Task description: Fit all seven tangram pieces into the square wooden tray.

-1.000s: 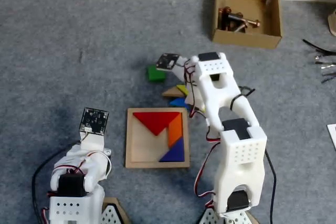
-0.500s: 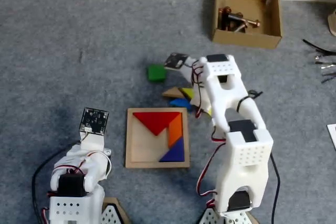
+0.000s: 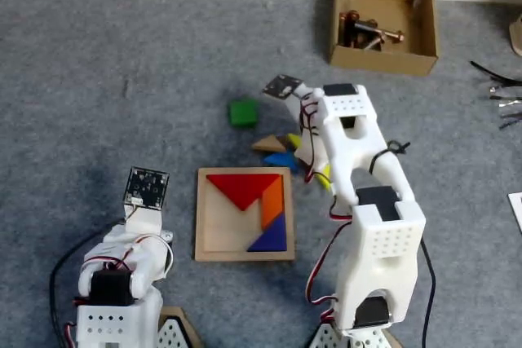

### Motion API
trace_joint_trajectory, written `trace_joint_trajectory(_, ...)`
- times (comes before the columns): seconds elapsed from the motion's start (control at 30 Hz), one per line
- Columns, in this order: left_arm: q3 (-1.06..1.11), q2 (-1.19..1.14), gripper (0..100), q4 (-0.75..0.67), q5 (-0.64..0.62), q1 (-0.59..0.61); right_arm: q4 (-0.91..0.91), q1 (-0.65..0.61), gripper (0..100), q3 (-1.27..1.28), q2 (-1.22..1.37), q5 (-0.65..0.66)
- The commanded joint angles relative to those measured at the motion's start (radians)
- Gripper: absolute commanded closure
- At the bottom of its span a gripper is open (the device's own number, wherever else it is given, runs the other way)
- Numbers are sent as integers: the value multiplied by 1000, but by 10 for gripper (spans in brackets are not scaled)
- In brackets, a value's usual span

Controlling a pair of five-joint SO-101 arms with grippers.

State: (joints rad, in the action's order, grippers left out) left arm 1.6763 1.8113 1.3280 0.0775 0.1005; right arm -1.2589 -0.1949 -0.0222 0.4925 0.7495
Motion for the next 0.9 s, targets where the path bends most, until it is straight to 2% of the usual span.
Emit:
trace_joint_trajectory(0.0, 19, 7, 995, 5, 3, -13, -110, 25, 779, 10, -22, -77)
trace_joint_trajectory(0.27, 19, 7, 995, 5, 3, -13, -252, 18, 779, -74, -196, -212)
trace_joint_trajectory(0.47, 19, 7, 995, 5, 3, -13, -348, -47, 779, -73, -355, -273)
trace_joint_trajectory(0.7, 19, 7, 995, 5, 3, -13, -414, -225, 779, -48, -490, -358)
trace_joint_trajectory(0.87, 19, 7, 995, 5, 3, -13, -372, -386, 779, 76, -588, -439)
